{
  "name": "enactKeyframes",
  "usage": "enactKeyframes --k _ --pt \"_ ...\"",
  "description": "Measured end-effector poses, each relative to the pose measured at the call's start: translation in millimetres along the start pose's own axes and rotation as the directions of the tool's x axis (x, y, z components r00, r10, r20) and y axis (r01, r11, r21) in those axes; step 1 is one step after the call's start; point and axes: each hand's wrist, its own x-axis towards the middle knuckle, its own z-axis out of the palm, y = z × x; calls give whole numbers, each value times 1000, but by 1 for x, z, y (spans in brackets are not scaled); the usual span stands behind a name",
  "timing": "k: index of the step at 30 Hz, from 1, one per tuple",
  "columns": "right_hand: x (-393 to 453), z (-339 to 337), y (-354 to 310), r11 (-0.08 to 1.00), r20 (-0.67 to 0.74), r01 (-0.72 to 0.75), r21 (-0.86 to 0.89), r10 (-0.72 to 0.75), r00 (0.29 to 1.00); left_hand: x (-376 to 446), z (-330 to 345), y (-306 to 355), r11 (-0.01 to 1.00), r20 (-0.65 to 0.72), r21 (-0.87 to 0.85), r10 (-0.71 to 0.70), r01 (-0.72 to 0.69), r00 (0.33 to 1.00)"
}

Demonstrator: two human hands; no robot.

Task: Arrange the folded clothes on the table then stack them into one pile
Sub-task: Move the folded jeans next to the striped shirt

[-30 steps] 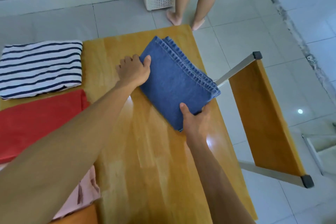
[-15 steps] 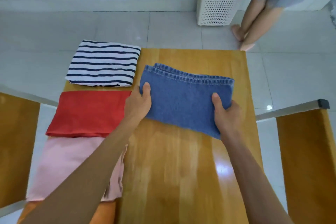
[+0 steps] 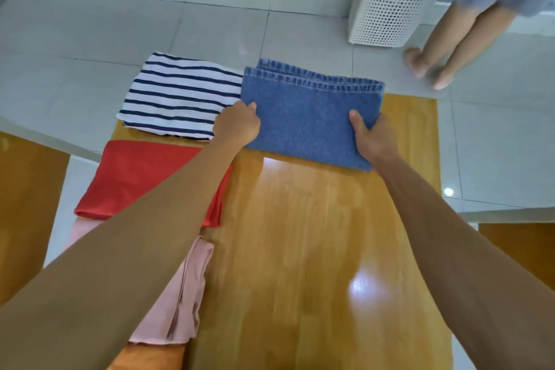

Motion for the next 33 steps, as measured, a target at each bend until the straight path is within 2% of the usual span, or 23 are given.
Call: enactKeyframes --k 5,12,14,16,19,21,26,30,33 --pt "7 3 7 999 2 -34 29 34 999 1 11 4 998 -65 61 -27 31 998" --pt "5 0 2 997 24 -78 29 77 997 1 6 0 1000 -19 2 -5 5 1000" --pt "4 -2 -1 995 51 -97 38 95 994 -3 -3 -2 998 60 -58 9 -5 998" --pt "1 -7 -5 994 79 -107 26 105 991 -12 -13 -8 978 154 -206 40 -8 987" --pt "-4 -11 -10 990 92 -140 10 139 986 -47 -29 -23 933 147 -358 104 -45 984" --pt "-14 -12 -10 990 60 -143 -4 143 988 -75 -36 -35 913 89 -404 96 -52 991" --pt "-58 -14 3 981 -97 -106 -164 90 991 -137 -51 -80 869 -59 -494 7 -36 998" --pt "-101 -6 5 932 -182 -109 -347 47 982 -183 -58 -121 822 -61 -570 -65 19 996" --pt "-138 13 -9 946 -230 -23 -325 -55 972 -206 -64 -150 801 -71 -596 -117 52 991"
